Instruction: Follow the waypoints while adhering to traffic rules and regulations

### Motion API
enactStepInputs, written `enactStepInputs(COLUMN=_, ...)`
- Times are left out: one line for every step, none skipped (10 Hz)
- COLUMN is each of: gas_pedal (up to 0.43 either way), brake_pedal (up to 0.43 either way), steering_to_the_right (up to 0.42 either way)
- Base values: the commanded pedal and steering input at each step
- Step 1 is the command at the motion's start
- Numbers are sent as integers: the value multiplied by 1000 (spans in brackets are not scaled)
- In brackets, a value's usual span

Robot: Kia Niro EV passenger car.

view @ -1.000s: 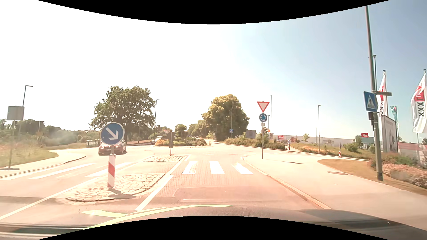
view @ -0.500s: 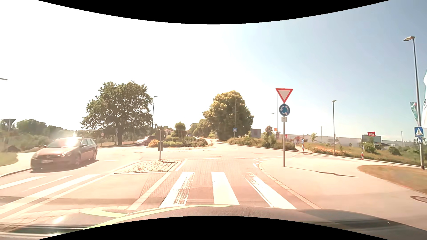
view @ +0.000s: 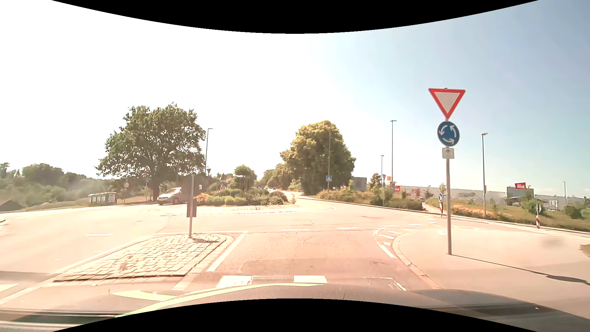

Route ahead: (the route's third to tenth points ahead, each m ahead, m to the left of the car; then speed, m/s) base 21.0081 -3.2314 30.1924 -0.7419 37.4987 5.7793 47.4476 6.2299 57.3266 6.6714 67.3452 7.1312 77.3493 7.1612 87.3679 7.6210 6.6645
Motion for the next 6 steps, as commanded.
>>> enactStepInputs(gas_pedal=0, brake_pedal=0, steering_to_the_right=23)
enactStepInputs(gas_pedal=0, brake_pedal=0, steering_to_the_right=32)
enactStepInputs(gas_pedal=0, brake_pedal=0, steering_to_the_right=40)
enactStepInputs(gas_pedal=0, brake_pedal=0, steering_to_the_right=45)
enactStepInputs(gas_pedal=0, brake_pedal=0, steering_to_the_right=56)
enactStepInputs(gas_pedal=0, brake_pedal=0, steering_to_the_right=67)
